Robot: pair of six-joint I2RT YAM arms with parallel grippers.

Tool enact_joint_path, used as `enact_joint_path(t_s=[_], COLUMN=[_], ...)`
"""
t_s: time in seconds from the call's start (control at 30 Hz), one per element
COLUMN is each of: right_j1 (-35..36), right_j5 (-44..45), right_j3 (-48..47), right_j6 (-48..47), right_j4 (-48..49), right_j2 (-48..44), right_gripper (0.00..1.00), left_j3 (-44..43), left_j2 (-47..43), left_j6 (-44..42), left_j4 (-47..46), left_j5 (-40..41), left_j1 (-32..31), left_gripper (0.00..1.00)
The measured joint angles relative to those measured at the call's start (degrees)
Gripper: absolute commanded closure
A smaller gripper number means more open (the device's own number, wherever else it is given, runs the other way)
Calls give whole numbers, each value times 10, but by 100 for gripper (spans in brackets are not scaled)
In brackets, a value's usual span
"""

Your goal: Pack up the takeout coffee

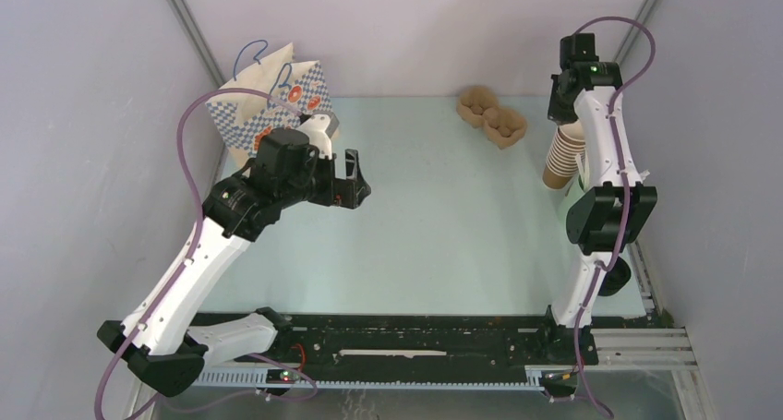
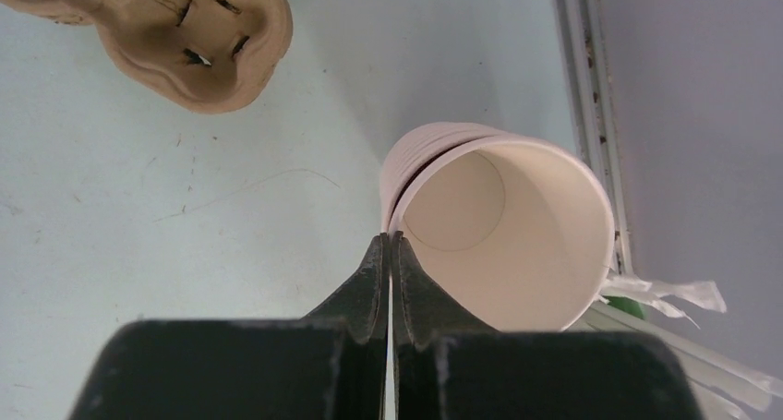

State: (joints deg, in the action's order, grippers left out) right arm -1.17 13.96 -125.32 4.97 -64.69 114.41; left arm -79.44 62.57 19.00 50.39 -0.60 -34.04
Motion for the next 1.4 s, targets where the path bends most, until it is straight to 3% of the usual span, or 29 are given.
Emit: enact_joint_path(t_s=[0.4, 0.6, 0.77, 0.93, 1.13, 1.27, 1.33, 1.4], right_j1=[34, 92, 242, 380, 447, 479, 490, 499], right_j5=[52, 76, 31, 6, -7, -3, -1, 1], right_j3=[-37, -29, 81, 228, 394, 440, 456, 468], right_j6=[-11, -19, -20, -8, 15, 36, 47, 58], right_j4=[-8, -5, 34, 113, 187, 224, 245, 256], right_j2=[-52, -141, -235, -197, -143, -144, -149, -154], right_gripper=[100, 100, 100, 100, 100, 100, 88, 69], left_j3=[0, 0, 0, -1, 2, 10, 10, 10], left_j2=[-7, -12, -12, -19, -60, -94, -102, -105], left_j6=[0, 0, 0, 10, 31, 41, 46, 49], left_j4=[2, 5, 7, 13, 16, 21, 26, 28], left_j5=[11, 32, 46, 49, 47, 46, 45, 44], left_j1=[-10, -11, -11, -12, -12, -12, -12, -12], left_gripper=[0, 0, 0, 0, 0, 0, 0, 0])
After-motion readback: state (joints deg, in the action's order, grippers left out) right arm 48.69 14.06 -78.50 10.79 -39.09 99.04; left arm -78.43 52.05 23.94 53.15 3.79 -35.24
